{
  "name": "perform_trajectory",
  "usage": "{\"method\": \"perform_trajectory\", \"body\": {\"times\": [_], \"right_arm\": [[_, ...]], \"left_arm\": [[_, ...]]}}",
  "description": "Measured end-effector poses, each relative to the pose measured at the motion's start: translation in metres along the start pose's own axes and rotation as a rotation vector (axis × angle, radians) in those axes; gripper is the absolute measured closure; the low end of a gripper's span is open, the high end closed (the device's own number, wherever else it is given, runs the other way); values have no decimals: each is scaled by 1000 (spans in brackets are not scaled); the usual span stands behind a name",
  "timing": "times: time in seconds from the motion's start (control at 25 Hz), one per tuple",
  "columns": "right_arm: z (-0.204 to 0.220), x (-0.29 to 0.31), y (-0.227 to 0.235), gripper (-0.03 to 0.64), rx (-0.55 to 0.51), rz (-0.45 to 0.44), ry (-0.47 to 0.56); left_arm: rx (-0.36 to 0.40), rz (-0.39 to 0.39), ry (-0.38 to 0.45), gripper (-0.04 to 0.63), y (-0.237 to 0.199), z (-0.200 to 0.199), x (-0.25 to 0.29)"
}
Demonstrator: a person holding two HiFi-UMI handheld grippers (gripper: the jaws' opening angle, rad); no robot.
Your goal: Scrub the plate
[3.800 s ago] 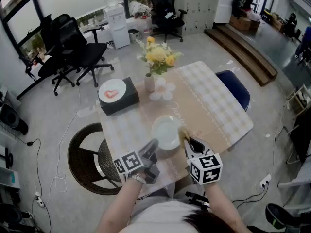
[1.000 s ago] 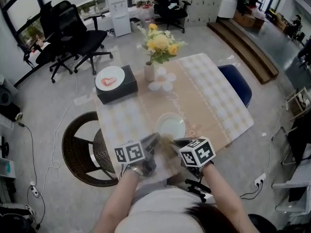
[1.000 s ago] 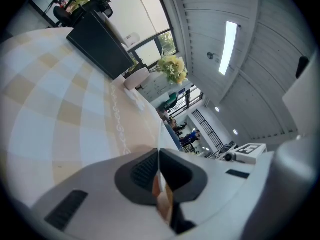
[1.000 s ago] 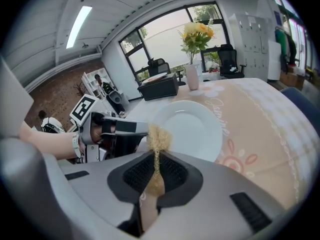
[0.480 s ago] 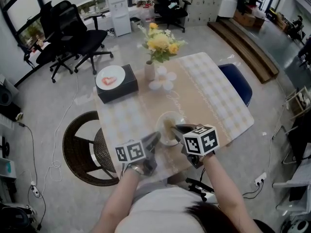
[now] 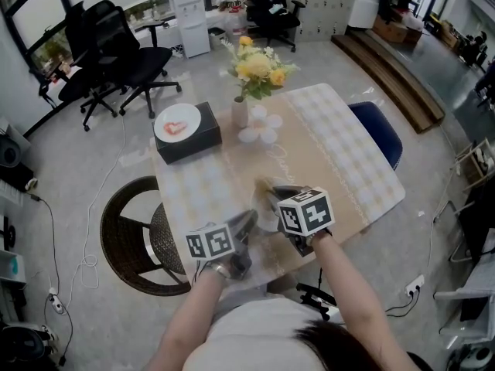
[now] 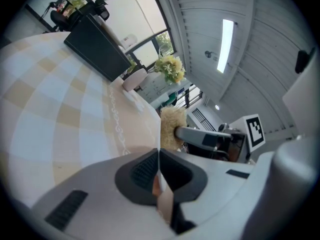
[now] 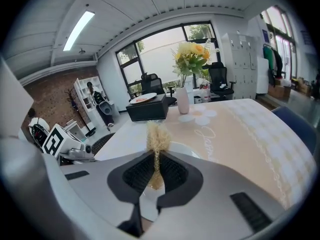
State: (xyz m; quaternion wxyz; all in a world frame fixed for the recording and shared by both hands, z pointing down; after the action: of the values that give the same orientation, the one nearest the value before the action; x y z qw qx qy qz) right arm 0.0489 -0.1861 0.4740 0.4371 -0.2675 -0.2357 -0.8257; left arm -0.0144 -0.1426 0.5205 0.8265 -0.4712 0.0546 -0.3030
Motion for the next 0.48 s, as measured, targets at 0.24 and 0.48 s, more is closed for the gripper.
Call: {"method": "perform_trajectory", "body": {"times": [0.24,0.48], "right_arm": [[9,2,0,581,33,-1,-12],[20,-1,-1,581,41,-14,-32]], "left_arm": [[21,-18,2,575,2,1,-1],[26,-30,3,575,-1,2,-1]]}}
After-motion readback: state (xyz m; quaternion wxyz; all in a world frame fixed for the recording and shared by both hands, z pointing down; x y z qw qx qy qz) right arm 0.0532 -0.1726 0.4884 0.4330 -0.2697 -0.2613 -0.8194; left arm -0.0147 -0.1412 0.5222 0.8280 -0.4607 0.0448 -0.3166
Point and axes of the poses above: the fingertips, and each gripper's own axes: x forward along the fingers, y to its right, z out of its underside, the point moved 2 cm from there along -x, backward along the fingers, and after that the axes turned 6 degrees about z, right-handed, at the moved point
